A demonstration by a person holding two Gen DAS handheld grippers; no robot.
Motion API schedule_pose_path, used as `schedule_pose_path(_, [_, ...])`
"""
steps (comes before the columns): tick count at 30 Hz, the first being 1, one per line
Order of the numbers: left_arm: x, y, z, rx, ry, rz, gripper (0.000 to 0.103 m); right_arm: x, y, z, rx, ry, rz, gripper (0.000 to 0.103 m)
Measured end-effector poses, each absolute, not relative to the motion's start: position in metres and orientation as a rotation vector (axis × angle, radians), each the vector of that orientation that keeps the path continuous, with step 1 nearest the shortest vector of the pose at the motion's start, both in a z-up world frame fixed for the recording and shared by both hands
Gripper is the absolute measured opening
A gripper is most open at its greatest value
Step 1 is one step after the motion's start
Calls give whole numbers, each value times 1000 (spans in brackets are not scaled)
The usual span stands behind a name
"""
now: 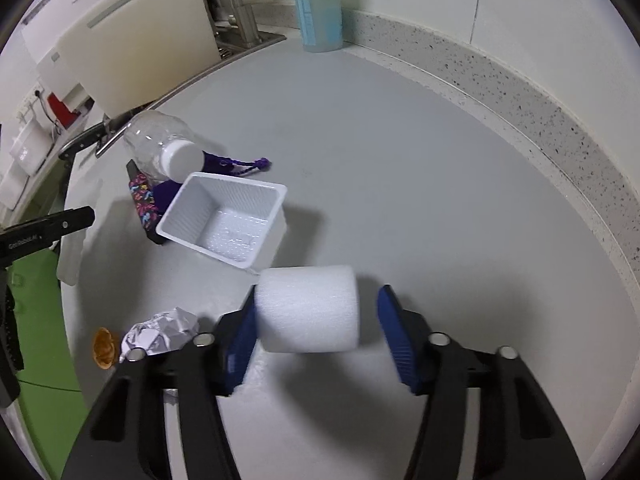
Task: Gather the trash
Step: 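Grasp the white foam roll with the right tool, then carry the tray and foam roll over the wastebasket, open left tool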
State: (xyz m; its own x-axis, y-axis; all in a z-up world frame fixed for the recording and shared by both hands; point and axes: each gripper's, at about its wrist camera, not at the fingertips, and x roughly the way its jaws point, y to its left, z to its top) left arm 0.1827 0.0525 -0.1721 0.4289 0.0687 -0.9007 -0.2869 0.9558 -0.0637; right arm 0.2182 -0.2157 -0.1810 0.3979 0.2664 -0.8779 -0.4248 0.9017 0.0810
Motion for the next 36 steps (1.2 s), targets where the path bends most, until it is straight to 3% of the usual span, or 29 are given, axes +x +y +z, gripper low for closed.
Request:
schedule_pose_path(14, [146, 42, -134, -180, 1040, 168, 51, 177, -198, -118, -194, 963, 450, 42])
schedule_pose_path(23, [77, 77, -107, -171, 987, 211, 51, 112, -122, -76, -252, 860, 622, 42])
schedule_pose_path(36, [-55, 197, -150, -265, 1021, 398, 51, 31, 34, -120, -377, 905, 870, 42])
